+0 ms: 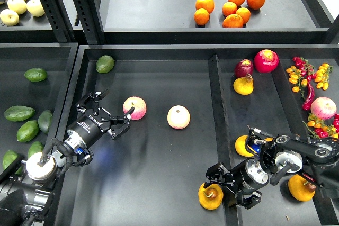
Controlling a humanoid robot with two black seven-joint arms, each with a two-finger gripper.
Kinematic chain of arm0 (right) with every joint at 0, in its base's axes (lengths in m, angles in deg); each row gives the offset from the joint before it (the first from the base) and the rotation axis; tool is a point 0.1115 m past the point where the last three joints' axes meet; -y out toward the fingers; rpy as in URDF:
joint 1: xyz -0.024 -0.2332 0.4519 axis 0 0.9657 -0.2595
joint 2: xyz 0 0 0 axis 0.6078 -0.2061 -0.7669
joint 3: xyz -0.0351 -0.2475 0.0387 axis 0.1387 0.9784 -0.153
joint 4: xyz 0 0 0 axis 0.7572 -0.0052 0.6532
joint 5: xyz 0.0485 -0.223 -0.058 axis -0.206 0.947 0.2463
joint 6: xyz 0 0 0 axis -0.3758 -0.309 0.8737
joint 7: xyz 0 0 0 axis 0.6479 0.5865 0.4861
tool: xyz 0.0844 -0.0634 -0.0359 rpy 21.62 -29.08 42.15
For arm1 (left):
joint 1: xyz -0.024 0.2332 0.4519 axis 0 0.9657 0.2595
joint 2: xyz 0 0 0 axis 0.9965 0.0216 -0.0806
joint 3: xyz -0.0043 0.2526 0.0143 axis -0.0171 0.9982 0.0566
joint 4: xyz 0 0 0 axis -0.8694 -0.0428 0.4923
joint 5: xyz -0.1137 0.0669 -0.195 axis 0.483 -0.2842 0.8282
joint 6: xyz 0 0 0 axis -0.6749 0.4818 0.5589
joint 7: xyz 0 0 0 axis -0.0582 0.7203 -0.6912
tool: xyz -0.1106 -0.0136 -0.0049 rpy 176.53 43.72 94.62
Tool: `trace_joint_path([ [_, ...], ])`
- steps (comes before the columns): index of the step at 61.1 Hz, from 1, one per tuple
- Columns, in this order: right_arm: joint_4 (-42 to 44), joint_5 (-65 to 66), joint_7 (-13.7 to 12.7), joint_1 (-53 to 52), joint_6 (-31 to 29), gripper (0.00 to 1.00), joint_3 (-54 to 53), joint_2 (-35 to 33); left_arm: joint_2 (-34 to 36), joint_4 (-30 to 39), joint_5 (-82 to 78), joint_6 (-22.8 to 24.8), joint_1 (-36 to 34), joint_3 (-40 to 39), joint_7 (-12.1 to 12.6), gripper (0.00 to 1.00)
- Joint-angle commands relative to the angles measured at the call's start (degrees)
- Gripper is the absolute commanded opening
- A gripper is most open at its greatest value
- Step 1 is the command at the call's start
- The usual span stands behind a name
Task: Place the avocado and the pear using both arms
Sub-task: 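Lower the right gripper and close it on the orange pear, then lift the pear and carry it into the bin of yellow pears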
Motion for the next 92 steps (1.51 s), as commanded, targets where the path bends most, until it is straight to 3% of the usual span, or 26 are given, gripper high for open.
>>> trace_joint_path([
  [1, 0.0, 0.09, 0.0, 0.06, 0.0, 0.83, -0.19, -0.21, 0.0, 0.0, -0.02, -0.01, 0.08, 0.18, 0.0, 0.99],
  [23, -0.09, 1.84, 0.0, 1.11, 0.0, 0.67, -1.6, -0.74, 0.0, 0.0, -0.1, -0.01, 0.08, 0.53, 0.0, 0.99],
  [29, 0.0, 1.67, 0.0, 1.37, 0.0, 0.53, -2.39, -0.74, 0.0, 0.0, -0.1, -0.01, 0.17, 0.53, 0.0, 0.99],
  [30, 0.0, 1.67, 0.0, 2.59, 0.0, 0.47, -4.31, -0.74, 0.0, 0.0, -0.02, -0.01, 0.25, 0.62, 0.0, 0.99],
  [38, -0.18, 1.76, 0.0, 4.01, 0.0, 0.34, -6.26, -0.65, 0.0, 0.18, -0.1, -0.01, 0.43, 0.62, 0.0, 0.99],
  [53, -0.53, 1.84, 0.0, 4.1, 0.0, 0.19, -8.19, -0.91, 0.0, 0.09, -0.1, -0.01, 0.52, 0.62, 0.0, 0.99],
  [70, -0.62, 1.58, 0.0, 4.19, 0.0, 0.05, -12.85, -1.79, 0.0, 0.26, -0.1, -0.01, 0.61, 0.62, 0.0, 0.99],
  [92, -1.67, -3.16, 0.0, 3.13, 0.0, 0.05, -18.74, -4.51, 0.0, 0.18, -0.1, -0.01, 0.61, 0.62, 0.0, 0.99],
])
